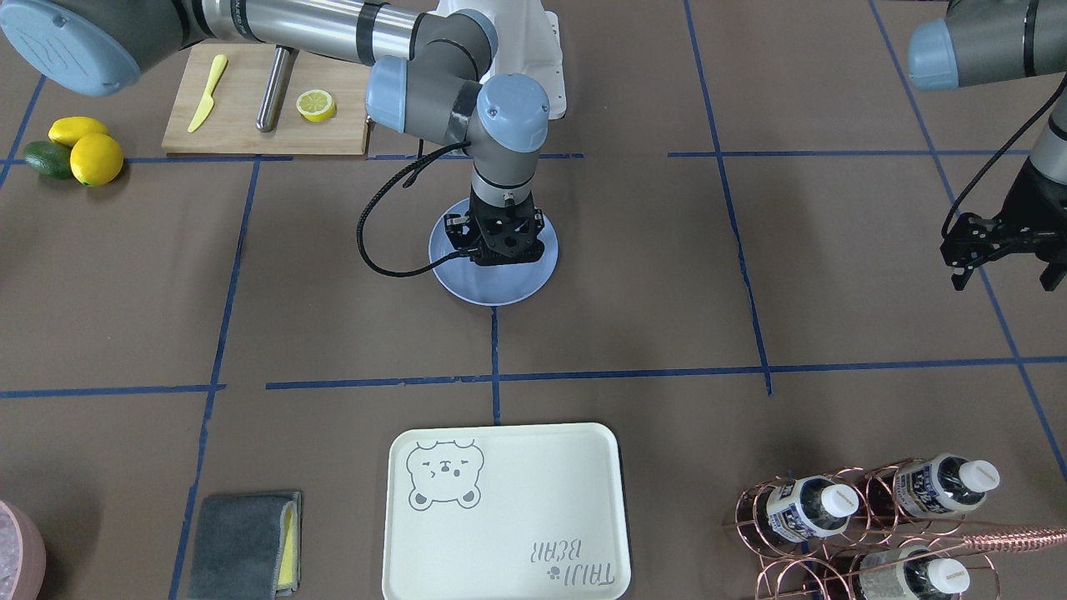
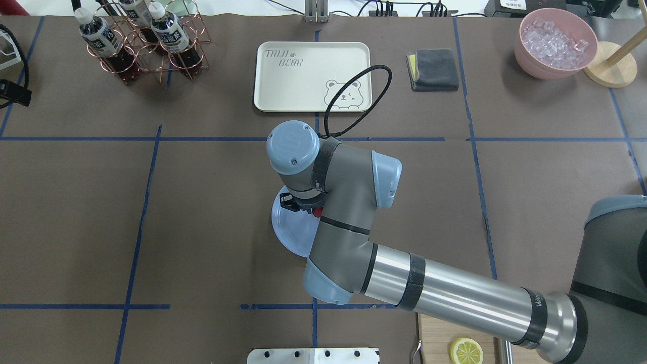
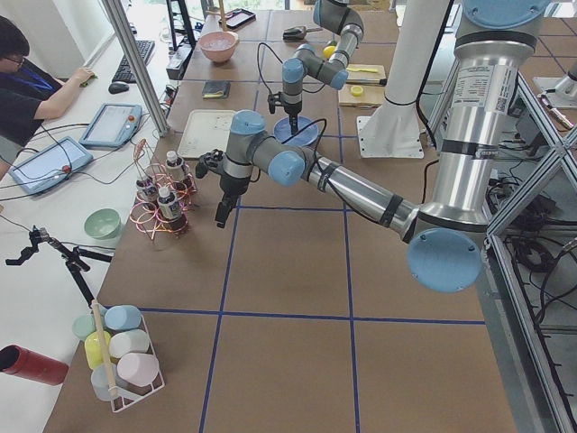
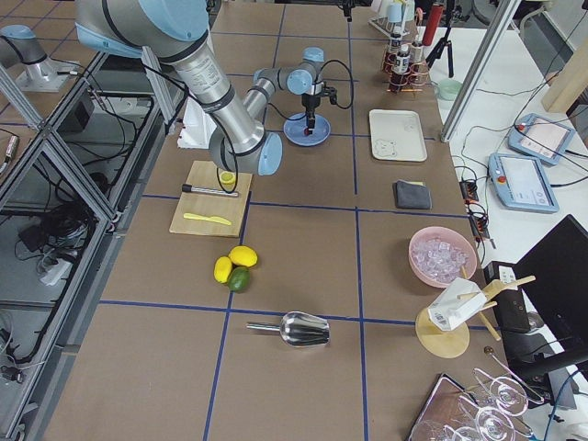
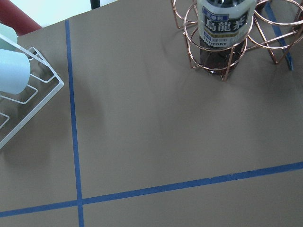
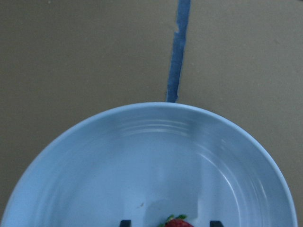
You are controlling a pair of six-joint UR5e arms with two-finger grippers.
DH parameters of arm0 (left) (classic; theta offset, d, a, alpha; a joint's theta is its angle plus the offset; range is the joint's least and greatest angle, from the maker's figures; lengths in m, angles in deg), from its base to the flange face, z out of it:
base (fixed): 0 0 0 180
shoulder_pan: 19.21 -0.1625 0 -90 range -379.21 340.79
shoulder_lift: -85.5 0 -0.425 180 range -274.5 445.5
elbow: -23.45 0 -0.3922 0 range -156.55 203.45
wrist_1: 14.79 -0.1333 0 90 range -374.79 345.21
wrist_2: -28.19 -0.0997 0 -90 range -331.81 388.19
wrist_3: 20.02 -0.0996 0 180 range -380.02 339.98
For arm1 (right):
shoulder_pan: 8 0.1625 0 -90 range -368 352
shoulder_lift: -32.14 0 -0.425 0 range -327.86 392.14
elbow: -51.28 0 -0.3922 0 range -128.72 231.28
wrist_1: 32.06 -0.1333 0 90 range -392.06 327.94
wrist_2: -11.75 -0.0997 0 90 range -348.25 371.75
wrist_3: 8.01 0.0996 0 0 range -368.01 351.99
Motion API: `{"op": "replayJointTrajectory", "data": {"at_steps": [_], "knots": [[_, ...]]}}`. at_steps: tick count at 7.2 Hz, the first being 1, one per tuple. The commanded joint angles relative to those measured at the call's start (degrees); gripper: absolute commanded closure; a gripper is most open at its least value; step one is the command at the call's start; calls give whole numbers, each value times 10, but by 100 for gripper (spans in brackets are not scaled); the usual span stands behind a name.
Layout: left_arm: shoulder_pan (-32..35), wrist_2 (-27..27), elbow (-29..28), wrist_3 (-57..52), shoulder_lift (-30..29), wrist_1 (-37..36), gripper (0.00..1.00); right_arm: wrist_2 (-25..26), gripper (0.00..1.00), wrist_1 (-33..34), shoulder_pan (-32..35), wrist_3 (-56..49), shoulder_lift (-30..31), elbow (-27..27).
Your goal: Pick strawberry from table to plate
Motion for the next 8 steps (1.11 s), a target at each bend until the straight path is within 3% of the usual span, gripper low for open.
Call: {"op": "replayJointTrajectory", "data": {"at_steps": [1, 3, 4, 5, 6, 8], "knots": [[0, 0, -1, 0, 0, 0, 0, -1, 0, 1, 0, -1, -2, -9], [0, 1, -2, 0, 0, 0, 0, -6, 0, 57, 19, -3, 2, -80], [17, 14, -9, -3, 0, 0, 0, -11, 0, 88, 48, -12, 44, -174], [51, 88, -33, -57, 0, 0, 0, -32, 0, 88, 88, -41, 126, -268], [89, 138, -70, -120, 11, -1, 0, -67, 0, 84, 141, -114, 184, -316], [159, 195, -109, -199, 36, -9, 0, -174, 0, 83, 278, -255, 252, -320]]}}
